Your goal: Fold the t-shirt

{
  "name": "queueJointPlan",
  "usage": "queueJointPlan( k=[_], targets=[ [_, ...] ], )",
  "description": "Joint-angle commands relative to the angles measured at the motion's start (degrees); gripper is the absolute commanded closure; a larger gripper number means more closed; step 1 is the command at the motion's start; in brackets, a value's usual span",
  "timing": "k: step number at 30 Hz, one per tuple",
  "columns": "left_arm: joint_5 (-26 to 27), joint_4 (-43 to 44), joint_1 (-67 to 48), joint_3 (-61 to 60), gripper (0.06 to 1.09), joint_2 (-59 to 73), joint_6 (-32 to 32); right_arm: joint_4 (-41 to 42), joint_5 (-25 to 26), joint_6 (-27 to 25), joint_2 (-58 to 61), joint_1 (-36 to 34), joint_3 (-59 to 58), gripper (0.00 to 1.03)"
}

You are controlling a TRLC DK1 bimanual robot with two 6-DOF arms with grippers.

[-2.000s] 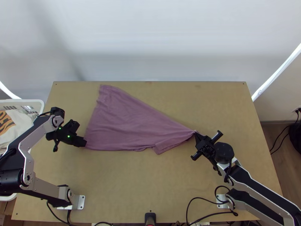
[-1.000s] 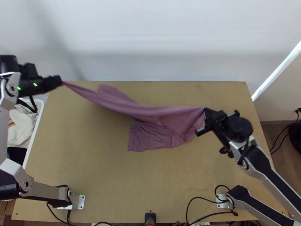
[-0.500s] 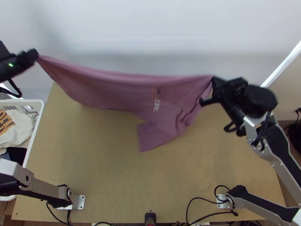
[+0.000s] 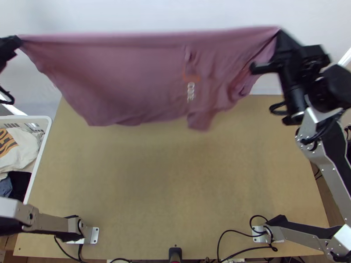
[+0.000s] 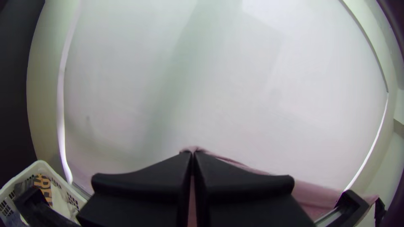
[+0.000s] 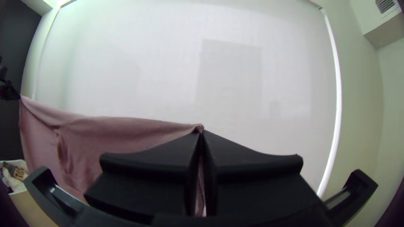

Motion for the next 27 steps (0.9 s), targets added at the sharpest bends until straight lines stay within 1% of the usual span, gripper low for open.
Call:
queueJointPlan(
  k=[1,5,8,12,16,20,22,24,27],
  targets=[
    [-2.28,2.56,0.04,-1.03,1.05,-2.15,0.56,3.63,1.25,-2.01,0.69,-4.24,2.27,1.0],
    [-2.55,4.85,-0.48,-3.14,1.05,-2.15,0.65,4.42,1.16,-1.92,0.96,-7.67,1.92,1.0],
    [-2.55,4.85,-1.71,-3.14,1.05,-3.29,0.56,3.54,1.16,-1.92,-0.45,-7.58,1.75,1.0],
    [-2.46,4.14,-3.47,-3.5,1.05,-8.21,0.3,-1.3,1.16,-1.92,-5.19,-3.45,2.19,1.0],
    [-2.46,4.14,-5.05,-6.31,1.05,-16.91,-1.2,-5.87,1.16,-1.92,-12.31,1.21,1.83,1.0],
    [-2.46,3.88,-5.58,-9.21,1.05,-26.49,-2.87,-12.9,1.34,-1.66,-19.87,5.87,2.89,1.0],
    [-2.46,3.79,-5.67,-11.32,1.05,-30.98,-3.13,-17.56,1.51,0.36,-24.0,7.1,3.24,1.0],
    [-2.37,3.88,-5.85,-14.39,1.05,-35.99,-3.22,-23.97,1.34,2.56,-28.4,7.54,3.33,1.0],
    [-1.93,4.93,-6.11,-21.07,1.05,-44.07,-3.04,-33.9,1.08,4.41,-34.2,8.42,2.98,1.0]
  ],
)
